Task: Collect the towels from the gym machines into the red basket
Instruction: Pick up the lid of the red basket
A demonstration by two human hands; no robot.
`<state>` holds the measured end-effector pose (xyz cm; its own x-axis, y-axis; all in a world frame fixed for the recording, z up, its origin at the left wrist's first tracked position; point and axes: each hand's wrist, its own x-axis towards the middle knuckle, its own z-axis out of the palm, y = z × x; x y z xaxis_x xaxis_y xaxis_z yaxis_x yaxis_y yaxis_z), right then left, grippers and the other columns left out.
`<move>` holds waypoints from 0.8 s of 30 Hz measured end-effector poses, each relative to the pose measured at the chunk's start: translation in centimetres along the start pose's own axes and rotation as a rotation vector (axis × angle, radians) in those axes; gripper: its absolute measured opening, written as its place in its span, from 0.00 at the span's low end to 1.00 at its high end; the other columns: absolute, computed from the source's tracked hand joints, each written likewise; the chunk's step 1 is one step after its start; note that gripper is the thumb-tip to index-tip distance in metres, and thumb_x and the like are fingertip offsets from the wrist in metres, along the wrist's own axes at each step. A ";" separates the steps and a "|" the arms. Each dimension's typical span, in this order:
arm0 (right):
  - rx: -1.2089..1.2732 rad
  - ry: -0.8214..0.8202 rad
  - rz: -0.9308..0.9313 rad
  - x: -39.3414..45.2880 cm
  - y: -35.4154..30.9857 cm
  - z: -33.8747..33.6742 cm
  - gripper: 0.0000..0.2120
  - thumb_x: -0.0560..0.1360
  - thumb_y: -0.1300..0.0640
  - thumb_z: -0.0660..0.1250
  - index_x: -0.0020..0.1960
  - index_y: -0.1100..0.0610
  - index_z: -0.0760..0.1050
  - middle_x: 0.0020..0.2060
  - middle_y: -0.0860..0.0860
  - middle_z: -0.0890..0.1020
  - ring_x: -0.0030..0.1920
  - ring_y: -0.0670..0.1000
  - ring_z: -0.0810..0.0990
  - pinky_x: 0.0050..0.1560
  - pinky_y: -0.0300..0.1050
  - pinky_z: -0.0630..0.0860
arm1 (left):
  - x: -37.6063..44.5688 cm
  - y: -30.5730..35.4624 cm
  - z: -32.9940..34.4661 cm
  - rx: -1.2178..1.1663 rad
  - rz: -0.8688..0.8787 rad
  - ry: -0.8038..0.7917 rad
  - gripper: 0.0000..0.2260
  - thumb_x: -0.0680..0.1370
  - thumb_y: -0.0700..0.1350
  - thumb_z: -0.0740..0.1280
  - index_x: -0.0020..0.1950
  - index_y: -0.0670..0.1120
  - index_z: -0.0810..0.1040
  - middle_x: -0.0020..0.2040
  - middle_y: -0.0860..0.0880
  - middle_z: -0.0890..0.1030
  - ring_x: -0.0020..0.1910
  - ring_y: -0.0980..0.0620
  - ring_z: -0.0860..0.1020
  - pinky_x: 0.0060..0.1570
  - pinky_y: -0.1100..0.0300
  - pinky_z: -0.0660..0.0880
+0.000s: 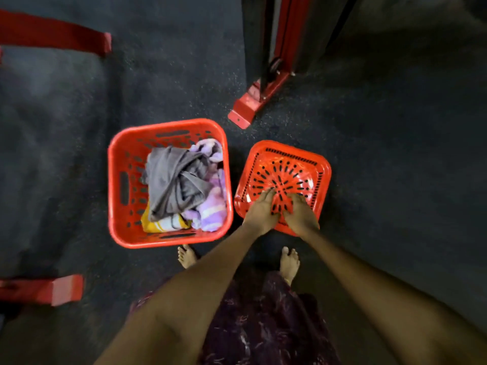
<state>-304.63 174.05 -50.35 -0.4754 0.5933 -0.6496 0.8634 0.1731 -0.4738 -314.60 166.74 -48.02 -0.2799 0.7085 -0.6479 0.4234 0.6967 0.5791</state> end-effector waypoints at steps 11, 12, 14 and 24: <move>0.015 -0.051 0.095 5.8 12.5 0.6 0.21 0.76 0.61 0.64 0.68 0.57 0.68 0.69 0.55 0.68 0.67 0.56 0.71 0.64 0.50 0.71 | 8.2 -2.4 9.5 0.134 -0.116 -0.089 0.34 0.78 0.46 0.63 0.78 0.43 0.49 0.79 0.45 0.50 0.78 0.48 0.49 0.77 0.54 0.51; 0.015 -0.060 0.104 7.2 13.7 1.6 0.20 0.76 0.61 0.63 0.68 0.57 0.68 0.69 0.55 0.69 0.66 0.56 0.72 0.64 0.49 0.71 | 9.7 -3.3 10.4 0.154 -0.126 -0.094 0.34 0.78 0.45 0.63 0.78 0.43 0.49 0.79 0.45 0.50 0.78 0.48 0.49 0.77 0.54 0.51; 0.007 -0.079 0.092 8.6 14.7 2.8 0.19 0.76 0.61 0.63 0.66 0.58 0.69 0.68 0.55 0.69 0.66 0.56 0.72 0.64 0.49 0.71 | 11.2 -4.8 11.0 0.183 -0.138 -0.104 0.34 0.78 0.44 0.64 0.78 0.43 0.49 0.79 0.44 0.51 0.78 0.47 0.50 0.77 0.53 0.52; -0.133 0.173 0.210 21.5 21.6 10.4 0.26 0.75 0.57 0.66 0.72 0.55 0.63 0.77 0.56 0.54 0.77 0.59 0.52 0.74 0.58 0.57 | 22.7 -11.6 17.9 0.161 -0.191 -0.136 0.36 0.77 0.43 0.65 0.78 0.48 0.46 0.79 0.49 0.47 0.77 0.45 0.57 0.72 0.49 0.64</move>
<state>-297.93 182.39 -80.73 -0.2578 0.7500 -0.6091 0.9599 0.1270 -0.2500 -310.46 172.73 -78.31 -0.2544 0.5374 -0.8041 0.5090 0.7813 0.3612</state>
